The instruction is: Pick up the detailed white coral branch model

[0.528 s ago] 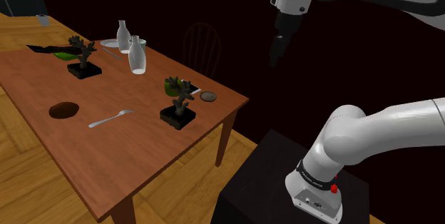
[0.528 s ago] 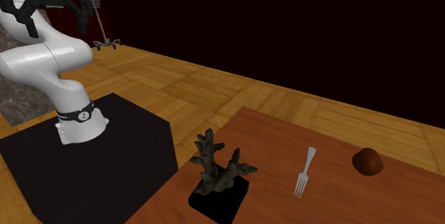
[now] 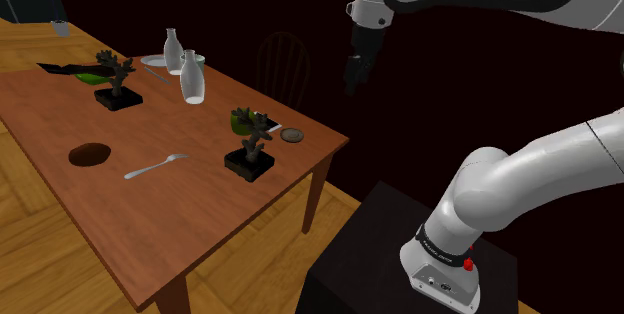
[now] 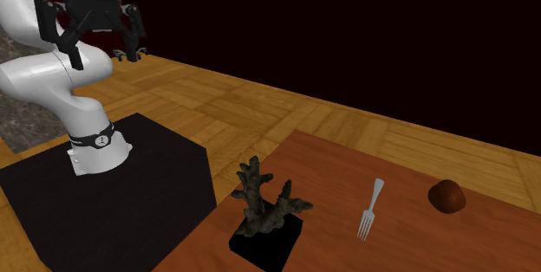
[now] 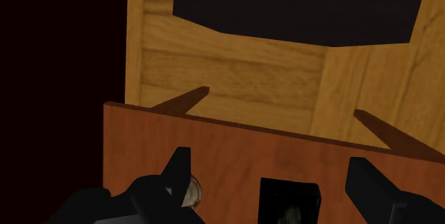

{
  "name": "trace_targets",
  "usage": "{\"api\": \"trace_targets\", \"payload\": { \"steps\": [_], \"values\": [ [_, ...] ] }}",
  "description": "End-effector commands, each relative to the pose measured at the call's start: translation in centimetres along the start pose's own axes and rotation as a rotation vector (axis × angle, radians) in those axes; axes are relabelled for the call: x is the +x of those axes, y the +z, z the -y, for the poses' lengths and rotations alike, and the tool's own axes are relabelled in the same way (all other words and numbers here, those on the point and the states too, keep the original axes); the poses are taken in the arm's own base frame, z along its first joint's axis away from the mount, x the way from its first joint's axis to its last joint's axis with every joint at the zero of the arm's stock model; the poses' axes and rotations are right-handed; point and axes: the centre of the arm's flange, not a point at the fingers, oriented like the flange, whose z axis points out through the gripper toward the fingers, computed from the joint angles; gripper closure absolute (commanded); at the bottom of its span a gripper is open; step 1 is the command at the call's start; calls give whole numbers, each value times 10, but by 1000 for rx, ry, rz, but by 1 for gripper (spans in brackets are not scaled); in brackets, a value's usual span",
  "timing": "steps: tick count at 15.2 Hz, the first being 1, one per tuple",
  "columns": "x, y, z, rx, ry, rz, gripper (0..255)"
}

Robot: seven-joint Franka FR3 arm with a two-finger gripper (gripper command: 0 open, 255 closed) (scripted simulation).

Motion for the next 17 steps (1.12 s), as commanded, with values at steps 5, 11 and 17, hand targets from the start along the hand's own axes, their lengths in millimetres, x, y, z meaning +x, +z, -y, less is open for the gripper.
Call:
{"api": "trace_targets", "payload": {
  "steps": [5,11,17],
  "values": [
    [69,33,10,9,1,-2,0],
    [141,63,21,19,2,-3,0],
    [213,94,32,28,2,-3,0]
  ]
}}
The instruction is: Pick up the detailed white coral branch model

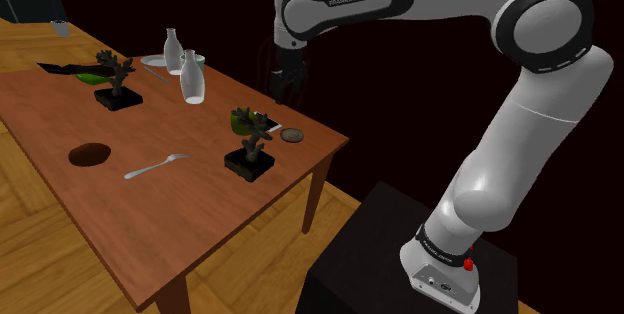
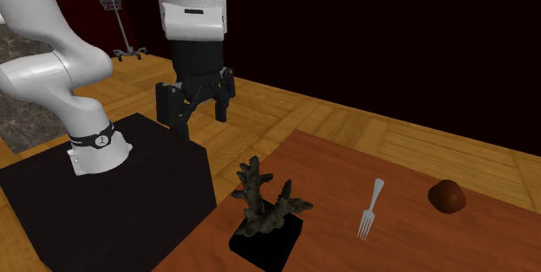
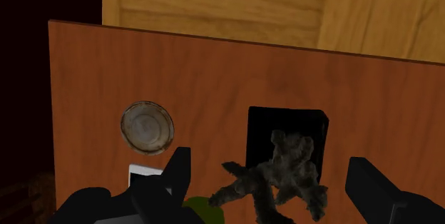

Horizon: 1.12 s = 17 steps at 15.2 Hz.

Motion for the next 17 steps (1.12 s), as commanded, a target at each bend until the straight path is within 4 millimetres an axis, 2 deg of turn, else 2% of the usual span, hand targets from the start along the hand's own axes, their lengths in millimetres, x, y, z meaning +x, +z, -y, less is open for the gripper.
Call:
{"api": "trace_targets", "payload": {
  "steps": [1,13,17],
  "values": [
    [26,11,5,3,1,0,0],
    [170,73,26,22,2,-1,0],
    [175,91,29,23,2,-1,0]
  ]
}}
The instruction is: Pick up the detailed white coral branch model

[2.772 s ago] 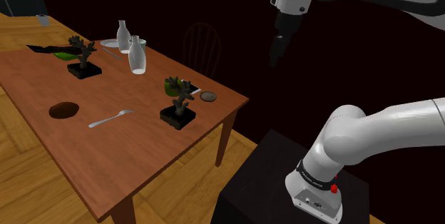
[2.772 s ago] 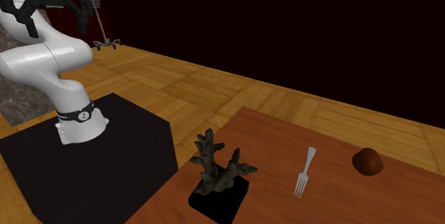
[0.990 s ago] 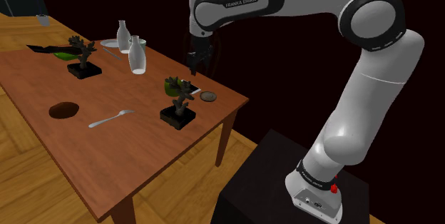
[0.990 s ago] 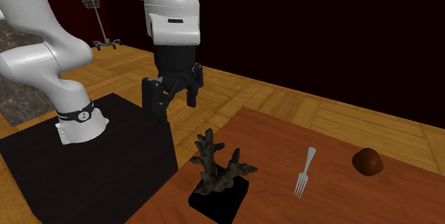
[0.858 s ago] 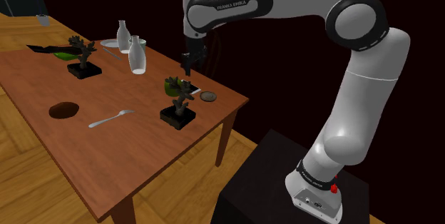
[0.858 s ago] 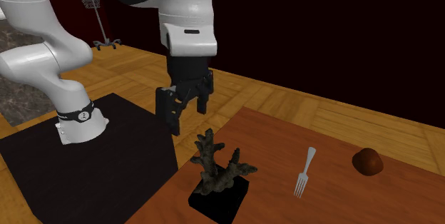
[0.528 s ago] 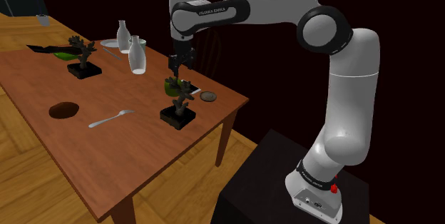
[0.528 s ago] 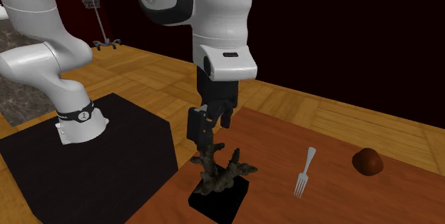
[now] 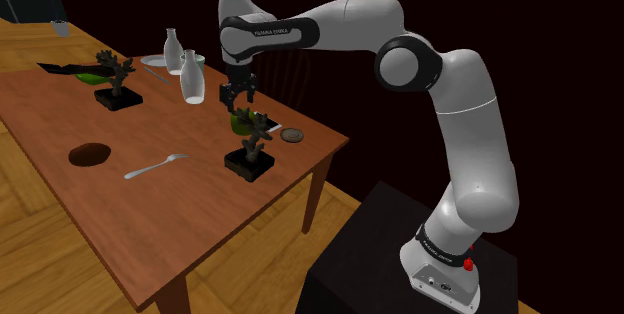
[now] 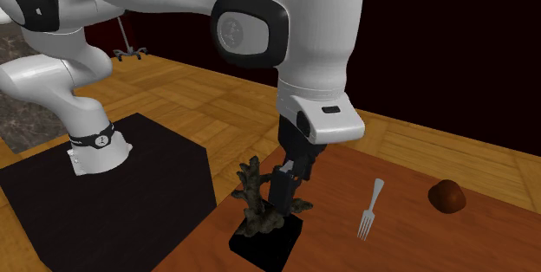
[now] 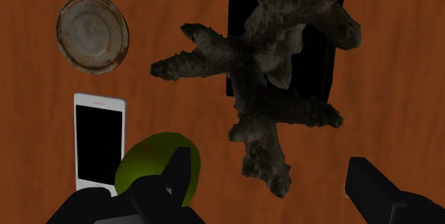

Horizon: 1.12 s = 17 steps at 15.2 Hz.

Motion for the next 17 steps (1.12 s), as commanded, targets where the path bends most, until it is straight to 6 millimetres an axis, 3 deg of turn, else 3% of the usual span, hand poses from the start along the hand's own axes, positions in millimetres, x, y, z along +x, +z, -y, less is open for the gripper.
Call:
{"api": "trace_targets", "payload": {
  "steps": [1,4,6,7,17],
  "values": [
    [1,10,1,0,0,-1,0],
    [2,28,2,0,0,-1,0],
    [2,28,2,0,0,-1,0],
    [2,28,2,0,0,0,255],
    [2,23,2,0,0,-1,255]
  ]
}}
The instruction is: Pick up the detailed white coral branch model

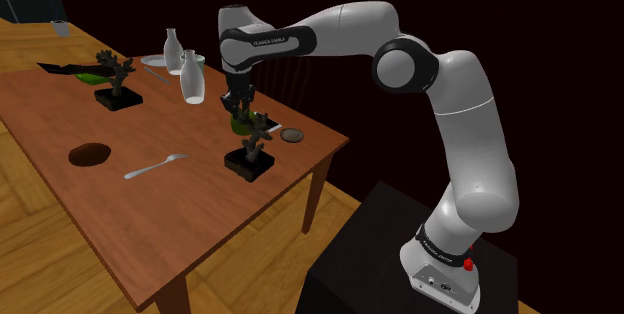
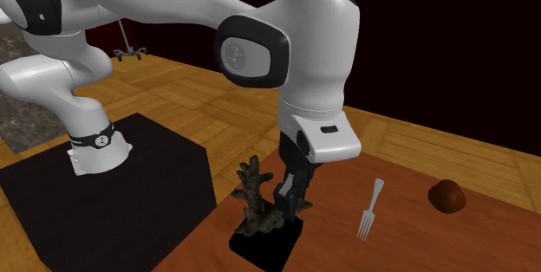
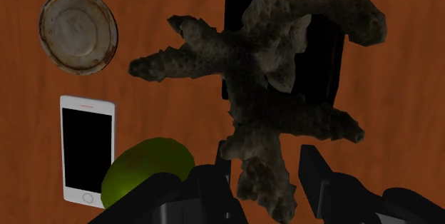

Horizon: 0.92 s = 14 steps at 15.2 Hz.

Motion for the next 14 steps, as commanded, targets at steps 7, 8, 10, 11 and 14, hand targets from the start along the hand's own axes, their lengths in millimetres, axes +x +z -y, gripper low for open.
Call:
{"api": "trace_targets", "payload": {
  "steps": [7,8,10,11,14],
  "values": [
    [-1,-40,-3,0,0,-1,255],
    [-1,-45,-3,0,0,-1,255],
    [-2,-56,-4,0,0,-1,255],
    [-2,-61,-4,0,0,-1,255],
    [-2,-77,-6,0,0,-1,255]
  ]
}}
